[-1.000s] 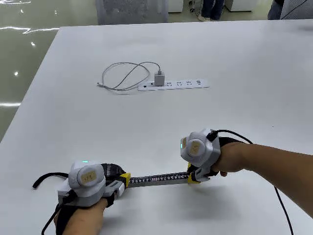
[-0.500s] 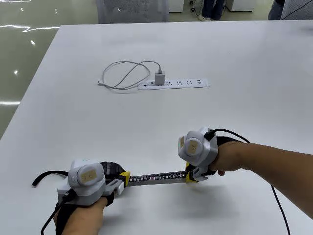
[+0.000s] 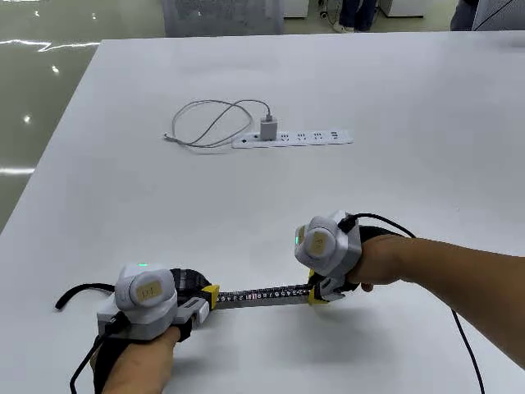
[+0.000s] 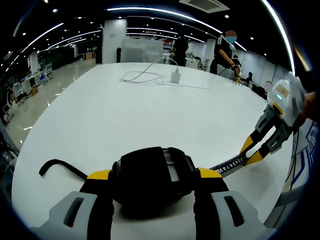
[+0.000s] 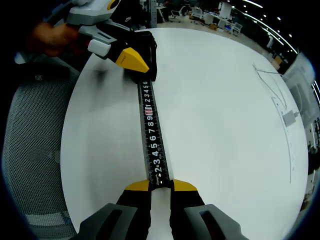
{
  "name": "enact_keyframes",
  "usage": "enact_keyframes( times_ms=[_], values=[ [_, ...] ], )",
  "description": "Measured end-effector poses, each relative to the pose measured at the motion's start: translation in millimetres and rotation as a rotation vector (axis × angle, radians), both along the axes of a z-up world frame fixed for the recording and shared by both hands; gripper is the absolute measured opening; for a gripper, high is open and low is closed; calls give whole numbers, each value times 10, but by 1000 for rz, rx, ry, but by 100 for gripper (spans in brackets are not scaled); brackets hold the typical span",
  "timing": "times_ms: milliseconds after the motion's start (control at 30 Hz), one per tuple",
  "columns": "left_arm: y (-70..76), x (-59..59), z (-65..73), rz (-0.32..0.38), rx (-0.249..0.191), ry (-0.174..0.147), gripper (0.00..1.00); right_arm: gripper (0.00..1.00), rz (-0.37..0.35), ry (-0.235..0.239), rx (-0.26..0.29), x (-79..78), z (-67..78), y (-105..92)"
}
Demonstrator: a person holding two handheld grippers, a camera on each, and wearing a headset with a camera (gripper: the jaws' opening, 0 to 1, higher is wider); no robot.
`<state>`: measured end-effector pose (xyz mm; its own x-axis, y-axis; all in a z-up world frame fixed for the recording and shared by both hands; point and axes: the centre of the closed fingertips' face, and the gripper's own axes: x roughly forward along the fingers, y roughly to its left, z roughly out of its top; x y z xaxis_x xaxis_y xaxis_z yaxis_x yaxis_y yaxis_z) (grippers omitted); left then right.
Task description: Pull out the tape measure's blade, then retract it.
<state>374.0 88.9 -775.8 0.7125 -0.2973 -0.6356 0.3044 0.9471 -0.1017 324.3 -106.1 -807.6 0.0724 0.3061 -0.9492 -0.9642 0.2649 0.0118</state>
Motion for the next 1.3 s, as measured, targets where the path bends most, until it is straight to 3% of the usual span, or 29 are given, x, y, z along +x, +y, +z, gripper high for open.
enact_keyframes(
  times_ms=[1300],
  values=[
    [-1, 5, -1, -1, 1, 3, 61, 10, -11, 3, 15, 35, -7, 204]
  ],
)
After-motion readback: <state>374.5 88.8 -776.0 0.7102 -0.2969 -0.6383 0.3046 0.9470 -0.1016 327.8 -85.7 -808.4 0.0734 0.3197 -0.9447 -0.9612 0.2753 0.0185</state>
